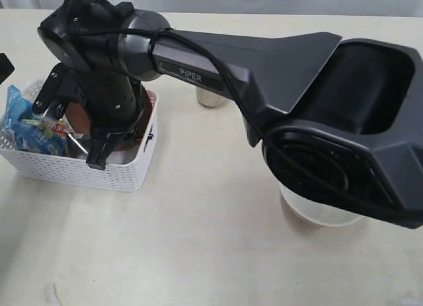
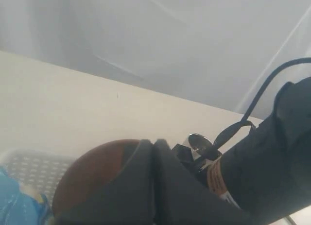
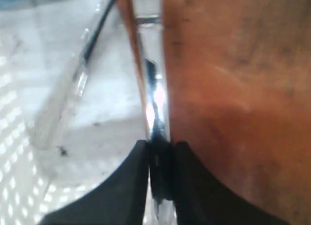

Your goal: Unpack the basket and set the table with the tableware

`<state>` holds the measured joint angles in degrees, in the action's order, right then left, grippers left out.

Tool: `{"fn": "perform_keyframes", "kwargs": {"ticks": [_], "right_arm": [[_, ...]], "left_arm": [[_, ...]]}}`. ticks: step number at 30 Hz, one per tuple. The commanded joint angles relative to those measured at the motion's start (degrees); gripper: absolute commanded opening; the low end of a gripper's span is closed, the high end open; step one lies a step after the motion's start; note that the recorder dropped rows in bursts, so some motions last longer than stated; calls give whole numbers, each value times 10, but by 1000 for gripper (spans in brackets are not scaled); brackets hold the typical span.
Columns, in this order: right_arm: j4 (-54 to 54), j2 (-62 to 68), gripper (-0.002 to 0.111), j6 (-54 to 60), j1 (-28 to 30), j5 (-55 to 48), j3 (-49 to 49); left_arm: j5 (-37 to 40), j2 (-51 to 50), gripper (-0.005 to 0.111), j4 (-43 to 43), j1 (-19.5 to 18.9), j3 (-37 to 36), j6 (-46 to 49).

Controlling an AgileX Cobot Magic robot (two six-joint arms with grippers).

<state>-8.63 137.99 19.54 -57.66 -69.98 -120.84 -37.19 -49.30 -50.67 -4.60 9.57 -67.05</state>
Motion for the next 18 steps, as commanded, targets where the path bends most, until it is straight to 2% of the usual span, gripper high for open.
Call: {"fn": "perform_keyframes", "kwargs": {"ticks": [1, 9, 18], "right_arm": [[-17, 1, -1, 0, -1, 0, -3], [-75, -21, -1, -2, -26, 0, -3], [-80, -44, -1, -8, -32, 0, -4]], "left_arm": [[3, 1, 0, 0, 0, -1, 4], [3, 1, 0, 0, 0, -1, 4], [3, 1, 0, 0, 0, -1, 4]]}}
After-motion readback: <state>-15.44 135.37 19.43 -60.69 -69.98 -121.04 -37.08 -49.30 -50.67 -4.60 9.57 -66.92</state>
